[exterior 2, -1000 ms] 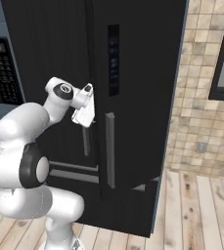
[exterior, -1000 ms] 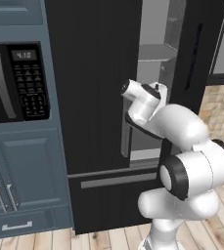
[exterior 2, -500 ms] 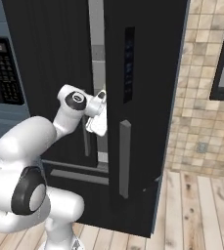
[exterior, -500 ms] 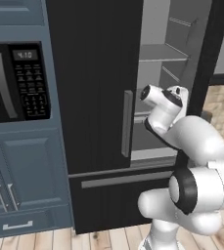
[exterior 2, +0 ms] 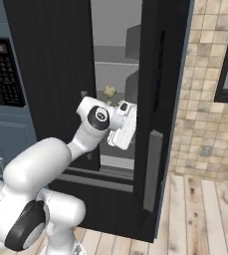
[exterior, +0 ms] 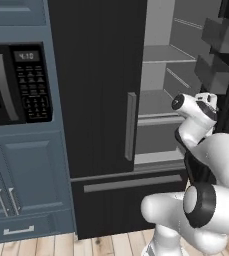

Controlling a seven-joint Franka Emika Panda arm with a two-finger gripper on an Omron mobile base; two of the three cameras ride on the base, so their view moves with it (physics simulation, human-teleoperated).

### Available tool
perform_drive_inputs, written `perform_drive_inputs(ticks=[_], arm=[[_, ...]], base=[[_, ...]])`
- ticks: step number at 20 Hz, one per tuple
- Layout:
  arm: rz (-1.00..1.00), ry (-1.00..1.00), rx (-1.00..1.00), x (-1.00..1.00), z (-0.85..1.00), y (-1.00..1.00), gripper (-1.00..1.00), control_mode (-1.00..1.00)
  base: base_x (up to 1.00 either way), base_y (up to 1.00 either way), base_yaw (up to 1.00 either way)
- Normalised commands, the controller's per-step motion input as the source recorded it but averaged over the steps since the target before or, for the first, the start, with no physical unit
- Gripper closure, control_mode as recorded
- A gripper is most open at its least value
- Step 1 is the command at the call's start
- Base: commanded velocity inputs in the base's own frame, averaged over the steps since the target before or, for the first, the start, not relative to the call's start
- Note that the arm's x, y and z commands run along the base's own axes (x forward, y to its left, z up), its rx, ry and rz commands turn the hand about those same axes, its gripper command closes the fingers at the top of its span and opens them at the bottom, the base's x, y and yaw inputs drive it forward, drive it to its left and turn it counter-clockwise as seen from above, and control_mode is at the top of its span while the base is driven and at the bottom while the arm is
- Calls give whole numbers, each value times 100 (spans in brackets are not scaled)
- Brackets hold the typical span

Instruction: Retrieve the butter from the fridge and place it on a plate on the dining table. Then retrieve the butter knife by the fridge and place it near the plate.

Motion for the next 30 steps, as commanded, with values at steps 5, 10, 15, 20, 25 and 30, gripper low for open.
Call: perform_drive_inputs(ticks=[5, 10, 15, 20, 25, 30], arm=[[-7, 0, 11, -20, 0, -96, -100, -100], [-1, -3, 15, -50, -6, -16, -100, -100], [0, -9, 3, -79, -11, 90, -100, -100], [8, -6, 8, -48, -15, 100, -100, -100], [22, -8, 18, 17, -25, 100, -100, -100], [24, -6, 10, 19, -32, 65, -100, -100]], base=[[0, 0, 0], [0, 0, 0], [0, 0, 0], [0, 0, 0], [0, 0, 0], [0, 0, 0]])
